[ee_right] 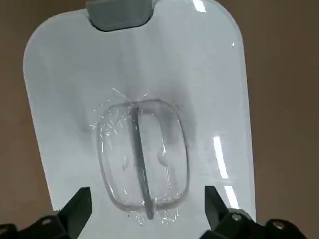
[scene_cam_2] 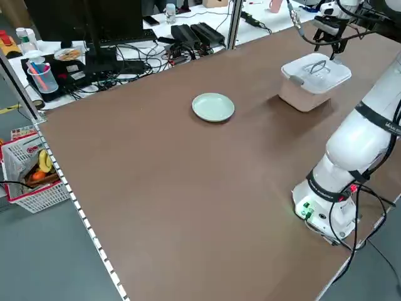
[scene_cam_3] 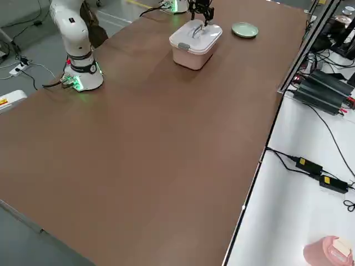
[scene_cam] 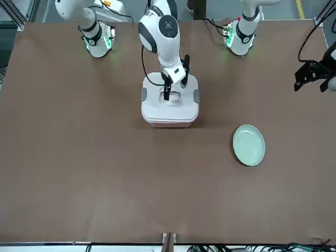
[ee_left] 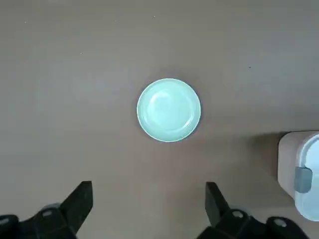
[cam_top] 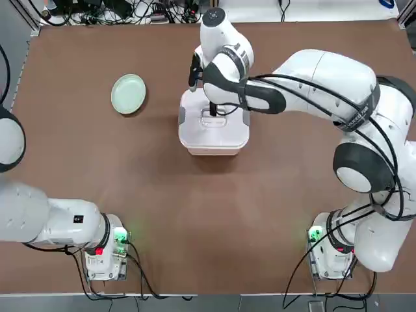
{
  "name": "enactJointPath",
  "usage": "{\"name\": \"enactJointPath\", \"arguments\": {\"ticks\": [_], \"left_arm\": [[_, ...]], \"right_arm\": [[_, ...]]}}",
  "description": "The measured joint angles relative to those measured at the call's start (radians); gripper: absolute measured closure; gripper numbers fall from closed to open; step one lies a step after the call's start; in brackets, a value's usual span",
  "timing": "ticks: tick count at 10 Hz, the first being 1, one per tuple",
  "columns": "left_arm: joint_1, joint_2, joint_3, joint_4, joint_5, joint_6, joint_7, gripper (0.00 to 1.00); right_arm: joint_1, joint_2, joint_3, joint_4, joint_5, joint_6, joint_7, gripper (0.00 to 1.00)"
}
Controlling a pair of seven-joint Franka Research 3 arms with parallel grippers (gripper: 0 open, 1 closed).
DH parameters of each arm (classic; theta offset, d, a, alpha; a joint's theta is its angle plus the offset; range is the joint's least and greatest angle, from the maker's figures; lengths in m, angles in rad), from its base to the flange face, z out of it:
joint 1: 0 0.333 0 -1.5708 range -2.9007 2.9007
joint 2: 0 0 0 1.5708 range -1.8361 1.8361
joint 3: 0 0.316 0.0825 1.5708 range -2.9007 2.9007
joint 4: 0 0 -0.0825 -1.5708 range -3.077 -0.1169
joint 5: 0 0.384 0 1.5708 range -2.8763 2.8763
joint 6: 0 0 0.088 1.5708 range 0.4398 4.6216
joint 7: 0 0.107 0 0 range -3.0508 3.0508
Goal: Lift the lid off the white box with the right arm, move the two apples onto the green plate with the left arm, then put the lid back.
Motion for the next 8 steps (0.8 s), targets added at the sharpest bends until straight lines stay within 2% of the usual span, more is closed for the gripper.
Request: {"name": "enactJointPath", "arguments": {"ticks": [8], "left_arm": [[0.006, 0.0, 0.016, 0.017, 0.0, -0.001, 0.0, 0.0]], "right_arm": [[0.002, 0.054, 0.0, -0.018, -0.03, 0.056, 0.002, 0.03]]}}
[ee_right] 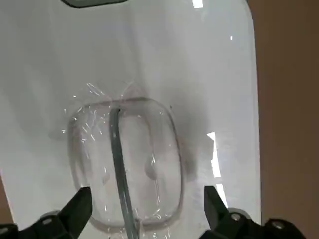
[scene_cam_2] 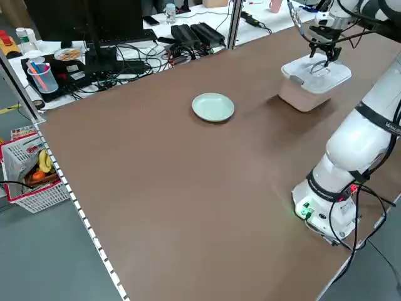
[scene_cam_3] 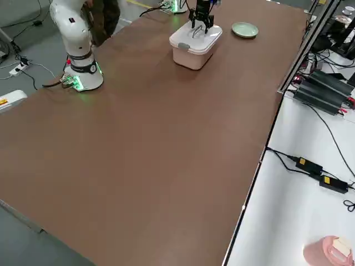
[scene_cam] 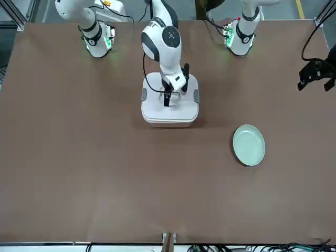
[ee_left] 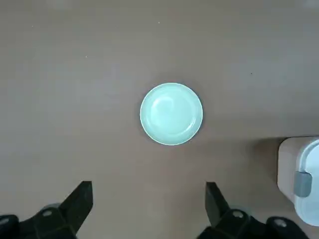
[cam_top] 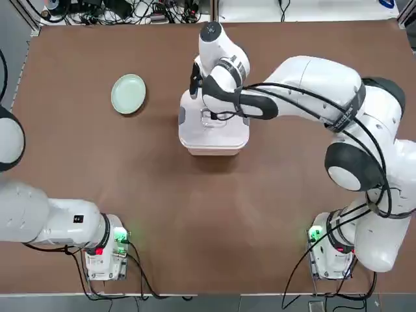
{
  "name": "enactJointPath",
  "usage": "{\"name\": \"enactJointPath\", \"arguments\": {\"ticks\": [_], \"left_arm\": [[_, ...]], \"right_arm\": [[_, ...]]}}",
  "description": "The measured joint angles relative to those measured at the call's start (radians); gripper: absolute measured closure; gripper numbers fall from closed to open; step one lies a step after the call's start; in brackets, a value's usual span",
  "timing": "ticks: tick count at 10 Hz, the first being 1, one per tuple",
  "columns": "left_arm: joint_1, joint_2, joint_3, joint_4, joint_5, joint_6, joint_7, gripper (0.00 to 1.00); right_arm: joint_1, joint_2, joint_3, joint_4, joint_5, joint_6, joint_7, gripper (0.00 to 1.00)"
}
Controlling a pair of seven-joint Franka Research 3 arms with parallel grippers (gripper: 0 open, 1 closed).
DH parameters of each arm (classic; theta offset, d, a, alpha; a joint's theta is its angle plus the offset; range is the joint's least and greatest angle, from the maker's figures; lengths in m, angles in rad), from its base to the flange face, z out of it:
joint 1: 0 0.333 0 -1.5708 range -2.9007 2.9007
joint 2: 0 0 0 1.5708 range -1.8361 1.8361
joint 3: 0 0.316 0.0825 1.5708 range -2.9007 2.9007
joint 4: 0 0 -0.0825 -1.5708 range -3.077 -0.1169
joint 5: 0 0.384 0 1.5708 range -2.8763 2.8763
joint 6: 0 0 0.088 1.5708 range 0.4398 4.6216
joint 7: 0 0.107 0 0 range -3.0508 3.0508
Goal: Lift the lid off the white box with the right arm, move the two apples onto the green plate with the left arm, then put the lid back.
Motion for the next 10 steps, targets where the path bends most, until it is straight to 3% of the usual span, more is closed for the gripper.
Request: {"name": "enactJointPath", "arguments": {"ticks": [2, 5, 8, 9, 10], "left_arm": [[0.001, 0.0, 0.012, 0.0, 0.0, 0.0, 0.0, 0.0], [0.0, 0.002, 0.012, 0.0, 0.0, -0.001, -0.002, 0.0], [0.002, 0.002, 0.015, 0.0, 0.0, -0.001, -0.002, 0.0], [0.002, 0.002, 0.018, 0.0, 0.0, -0.001, -0.002, 0.0], [0.002, 0.002, 0.019, 0.0, 0.0, -0.001, -0.002, 0.0]], "right_arm": [[0.0, 0.0, 0.0, -0.001, -0.001, 0.0, 0.001, 0.12], [0.0, 0.0, 0.0, -0.001, -0.001, 0.0, 0.016, 0.58], [0.011, 0.0, 0.0, -0.001, -0.002, 0.0, 0.065, 0.72], [0.017, 0.0, 0.0, -0.001, -0.002, -0.001, 0.083, 0.88], [0.023, -0.001, 0.001, -0.001, -0.002, -0.011, 0.093, 0.93]]}}
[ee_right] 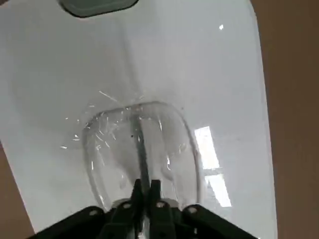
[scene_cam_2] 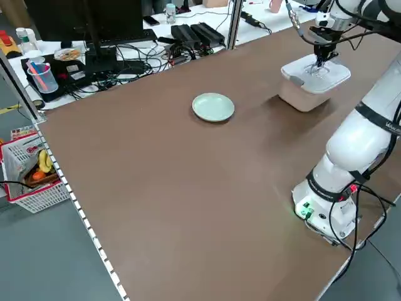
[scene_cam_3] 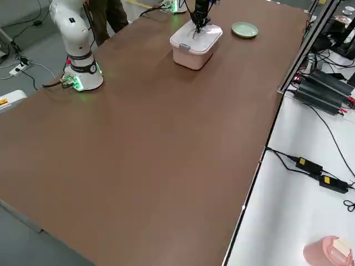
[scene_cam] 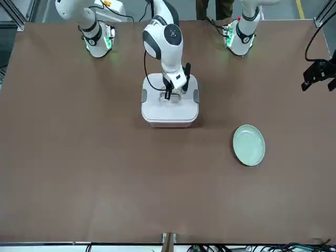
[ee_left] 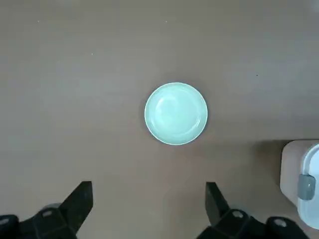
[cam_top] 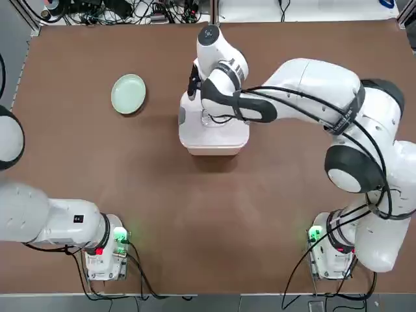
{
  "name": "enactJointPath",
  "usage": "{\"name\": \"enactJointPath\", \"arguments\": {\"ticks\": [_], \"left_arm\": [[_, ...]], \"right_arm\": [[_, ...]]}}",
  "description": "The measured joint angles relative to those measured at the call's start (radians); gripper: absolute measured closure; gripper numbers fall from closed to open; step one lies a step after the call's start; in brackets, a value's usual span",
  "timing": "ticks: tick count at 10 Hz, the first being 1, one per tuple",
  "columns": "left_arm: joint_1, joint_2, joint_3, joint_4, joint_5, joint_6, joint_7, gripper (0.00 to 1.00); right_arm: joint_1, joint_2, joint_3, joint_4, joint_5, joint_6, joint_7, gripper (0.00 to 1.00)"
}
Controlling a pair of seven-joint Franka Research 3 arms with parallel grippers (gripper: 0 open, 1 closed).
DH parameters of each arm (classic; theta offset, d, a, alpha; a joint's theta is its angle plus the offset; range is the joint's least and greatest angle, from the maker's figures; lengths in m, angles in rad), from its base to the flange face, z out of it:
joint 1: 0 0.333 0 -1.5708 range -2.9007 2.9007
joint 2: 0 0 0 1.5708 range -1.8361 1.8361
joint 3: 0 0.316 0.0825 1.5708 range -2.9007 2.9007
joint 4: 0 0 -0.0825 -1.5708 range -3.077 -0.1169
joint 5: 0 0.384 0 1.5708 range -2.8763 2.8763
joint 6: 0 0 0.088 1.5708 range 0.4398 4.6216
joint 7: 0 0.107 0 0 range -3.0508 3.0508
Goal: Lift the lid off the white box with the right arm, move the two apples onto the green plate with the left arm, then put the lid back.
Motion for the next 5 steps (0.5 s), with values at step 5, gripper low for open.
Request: {"name": "enactJointPath", "arguments": {"ticks": [5], "left_arm": [[-0.001, -0.001, -0.004, 0.002, 0.0, 0.0, 0.0, 0.0]], "right_arm": [[0.001, -0.029, -0.004, 0.007, -0.002, -0.041, 0.028, 0.93]]}}
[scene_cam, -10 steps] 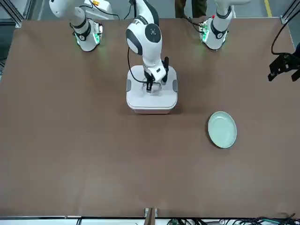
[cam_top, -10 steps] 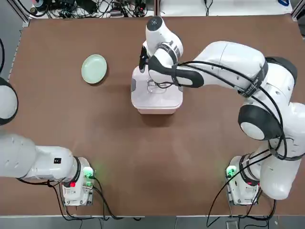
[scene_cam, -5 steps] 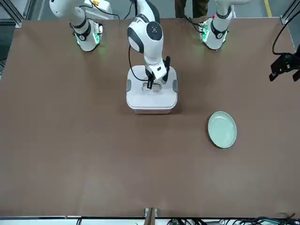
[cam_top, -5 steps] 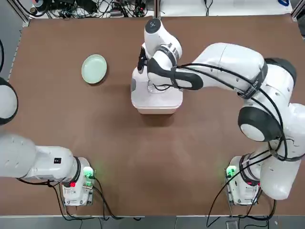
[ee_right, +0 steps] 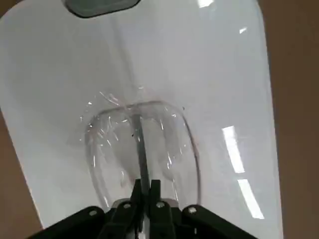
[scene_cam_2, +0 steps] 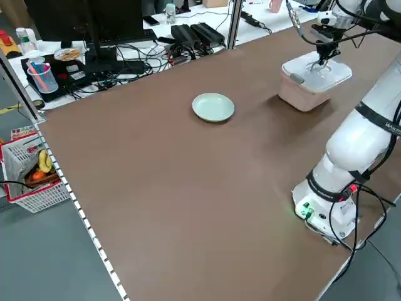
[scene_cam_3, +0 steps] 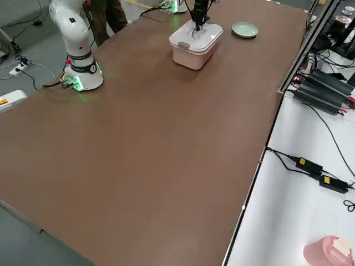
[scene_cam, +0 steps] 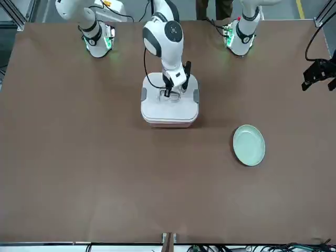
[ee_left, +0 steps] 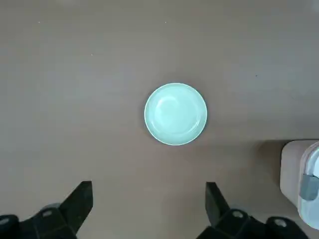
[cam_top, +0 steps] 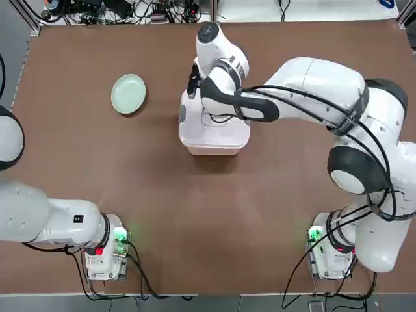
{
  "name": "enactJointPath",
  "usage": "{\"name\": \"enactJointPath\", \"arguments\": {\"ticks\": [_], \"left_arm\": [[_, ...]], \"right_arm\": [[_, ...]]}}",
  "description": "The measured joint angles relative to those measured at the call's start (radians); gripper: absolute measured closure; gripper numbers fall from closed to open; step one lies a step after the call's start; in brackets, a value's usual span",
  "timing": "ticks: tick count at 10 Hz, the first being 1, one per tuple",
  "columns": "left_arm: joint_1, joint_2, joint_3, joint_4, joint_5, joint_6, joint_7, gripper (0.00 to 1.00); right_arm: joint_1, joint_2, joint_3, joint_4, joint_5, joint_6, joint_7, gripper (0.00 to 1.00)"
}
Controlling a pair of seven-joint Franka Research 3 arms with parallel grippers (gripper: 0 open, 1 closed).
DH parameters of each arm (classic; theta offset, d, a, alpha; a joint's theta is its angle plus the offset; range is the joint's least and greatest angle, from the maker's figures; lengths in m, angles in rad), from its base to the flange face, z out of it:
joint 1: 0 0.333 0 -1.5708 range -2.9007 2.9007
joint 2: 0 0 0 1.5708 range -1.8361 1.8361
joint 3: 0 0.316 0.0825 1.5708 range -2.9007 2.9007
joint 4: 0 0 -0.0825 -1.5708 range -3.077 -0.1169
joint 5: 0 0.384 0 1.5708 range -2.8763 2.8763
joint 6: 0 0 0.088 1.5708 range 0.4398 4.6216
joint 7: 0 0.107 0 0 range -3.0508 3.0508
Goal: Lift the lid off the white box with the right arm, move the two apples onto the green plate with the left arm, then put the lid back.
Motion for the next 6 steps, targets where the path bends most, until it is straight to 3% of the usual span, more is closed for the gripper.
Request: {"name": "enactJointPath", "arguments": {"ticks": [3, 6], "left_arm": [[-0.002, -0.007, -0.008, 0.005, 0.0, -0.014, 0.0, 0.0], [-0.001, -0.022, -0.008, 0.005, 0.0, -0.03, 0.0, 0.0]], "right_arm": [[-0.011, -0.051, -0.024, 0.013, -0.003, -0.071, 0.012, 0.93], [-0.092, -0.104, -0.043, 0.019, -0.004, -0.143, 0.011, 0.93]]}}
